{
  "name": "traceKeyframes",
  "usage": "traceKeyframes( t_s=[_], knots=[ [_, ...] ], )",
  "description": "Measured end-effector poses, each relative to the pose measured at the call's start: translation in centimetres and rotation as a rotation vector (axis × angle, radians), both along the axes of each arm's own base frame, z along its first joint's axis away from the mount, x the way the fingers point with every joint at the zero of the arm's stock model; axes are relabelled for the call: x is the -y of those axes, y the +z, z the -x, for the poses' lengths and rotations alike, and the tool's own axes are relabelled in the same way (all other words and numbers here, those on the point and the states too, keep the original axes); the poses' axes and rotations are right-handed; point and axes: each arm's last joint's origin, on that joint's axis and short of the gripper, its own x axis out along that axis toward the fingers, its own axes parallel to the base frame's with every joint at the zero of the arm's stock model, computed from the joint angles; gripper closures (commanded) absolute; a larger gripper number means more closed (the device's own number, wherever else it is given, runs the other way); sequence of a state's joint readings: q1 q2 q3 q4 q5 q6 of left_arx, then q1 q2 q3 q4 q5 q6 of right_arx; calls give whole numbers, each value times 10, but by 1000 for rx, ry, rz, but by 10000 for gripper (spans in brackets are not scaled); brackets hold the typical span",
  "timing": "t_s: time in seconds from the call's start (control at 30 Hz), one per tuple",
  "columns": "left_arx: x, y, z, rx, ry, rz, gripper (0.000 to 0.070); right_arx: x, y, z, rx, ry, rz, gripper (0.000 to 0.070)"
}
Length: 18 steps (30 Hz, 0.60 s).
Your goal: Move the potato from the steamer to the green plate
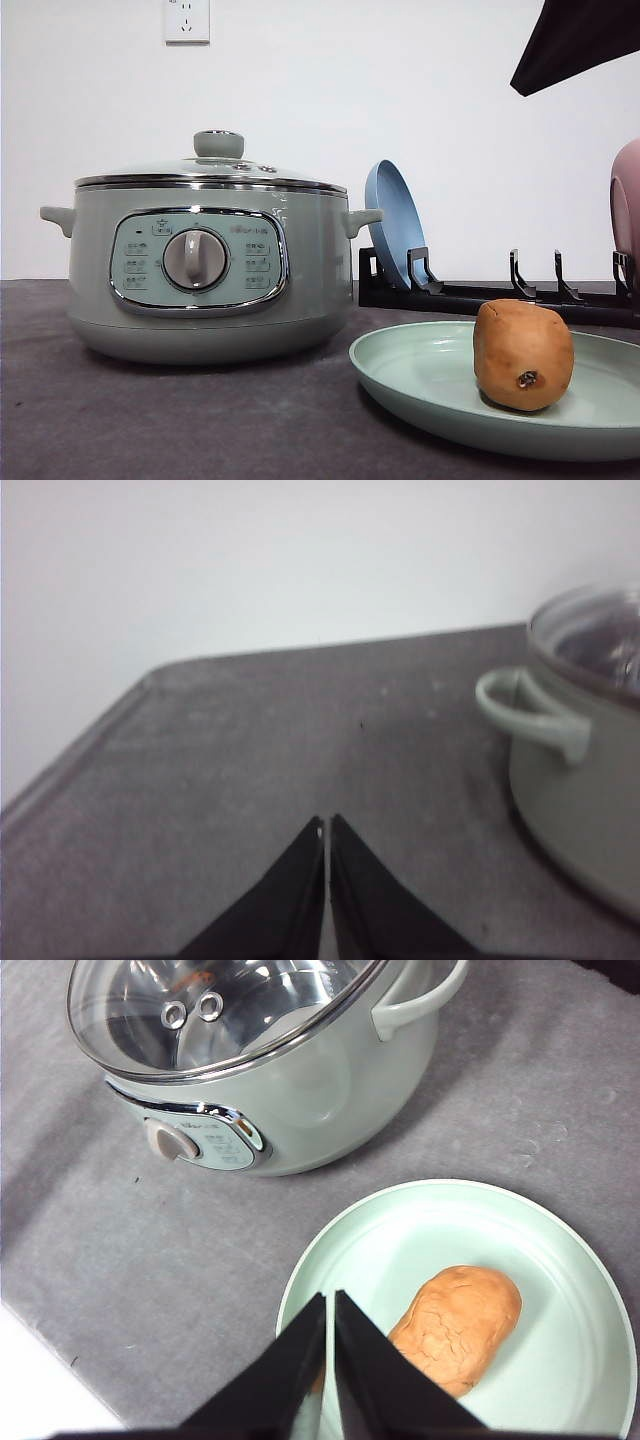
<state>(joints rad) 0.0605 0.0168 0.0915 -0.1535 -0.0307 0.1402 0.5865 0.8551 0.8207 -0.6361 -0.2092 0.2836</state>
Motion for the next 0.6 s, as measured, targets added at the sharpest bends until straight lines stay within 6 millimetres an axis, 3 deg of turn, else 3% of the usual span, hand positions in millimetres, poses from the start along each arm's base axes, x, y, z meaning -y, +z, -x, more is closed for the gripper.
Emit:
traceKeyframes(
  t_s=[0.3,0.6],
  knots=[
    [0,-20,-2,-82,0,5,699,0,0,0,0,0,0,700],
    [0,-22,-3,-77,-1,5,700,0,0,0,0,0,0,700]
  ],
)
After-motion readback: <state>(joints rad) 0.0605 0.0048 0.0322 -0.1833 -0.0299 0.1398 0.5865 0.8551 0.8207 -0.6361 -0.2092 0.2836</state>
